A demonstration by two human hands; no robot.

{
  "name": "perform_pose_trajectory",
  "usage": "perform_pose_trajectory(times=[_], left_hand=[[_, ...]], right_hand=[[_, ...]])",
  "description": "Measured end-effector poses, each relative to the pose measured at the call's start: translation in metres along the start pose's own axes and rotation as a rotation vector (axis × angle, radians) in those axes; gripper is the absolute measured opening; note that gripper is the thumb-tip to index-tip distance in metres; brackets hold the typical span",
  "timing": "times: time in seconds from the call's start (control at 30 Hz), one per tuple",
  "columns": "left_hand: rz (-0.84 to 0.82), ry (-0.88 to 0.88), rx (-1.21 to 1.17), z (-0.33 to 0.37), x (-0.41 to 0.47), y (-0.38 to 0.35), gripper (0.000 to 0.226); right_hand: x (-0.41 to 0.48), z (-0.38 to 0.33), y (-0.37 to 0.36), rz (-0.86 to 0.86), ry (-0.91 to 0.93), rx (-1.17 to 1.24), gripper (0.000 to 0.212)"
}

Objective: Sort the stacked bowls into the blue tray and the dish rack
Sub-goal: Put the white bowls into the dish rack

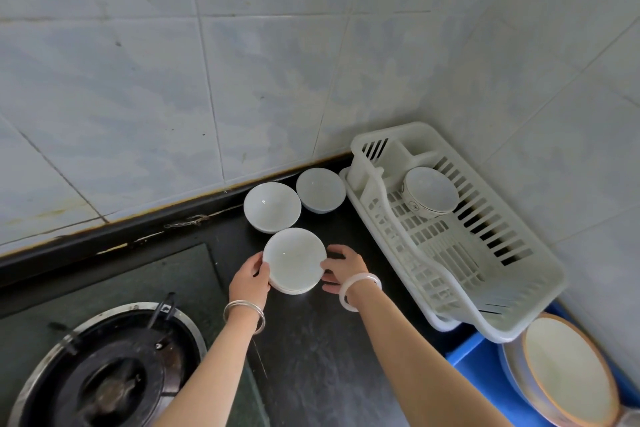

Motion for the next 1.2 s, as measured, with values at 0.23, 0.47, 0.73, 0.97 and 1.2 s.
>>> perform_pose_trajectory(times=[0.23,0.47,0.73,0.97,1.2], left_hand=[[0.023,0.070,-0.086,0.010,-0.008,-0.006,0.030],[-0.040,-0.113,-0.094,0.047,-0.031,-0.028,0.027],[-0.273,-0.257,-0.070,0.109,-0.067,-0.116,0.028],[-0.490,-0.143,0.032,0.127,-0.089,-0.214,0.032],[-0.602,0.024,0.074,0.105,-0.086,-0.288,0.034]], right_hand=[[0.000,0.003,0.000,-0.077,0.018,0.027,0.045],[-0.020,-0.007,0.048,-0.023,0.186,0.114,0.042],[-0.054,-0.032,0.164,0.122,0.317,0.153,0.039],[-0.049,-0.020,0.259,0.226,0.230,0.226,0.028],[-0.010,0.002,0.310,0.365,0.139,0.137,0.036]])
Point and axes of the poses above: each hand's wrist, its own x-axis towards the middle knuckle, its own y-axis out of the back of the hand, z = x × y, the point moved 1 cm from there along x, towards the middle knuckle, and after that the axes turned 2 degrees about -x, right-handed, at the moved point
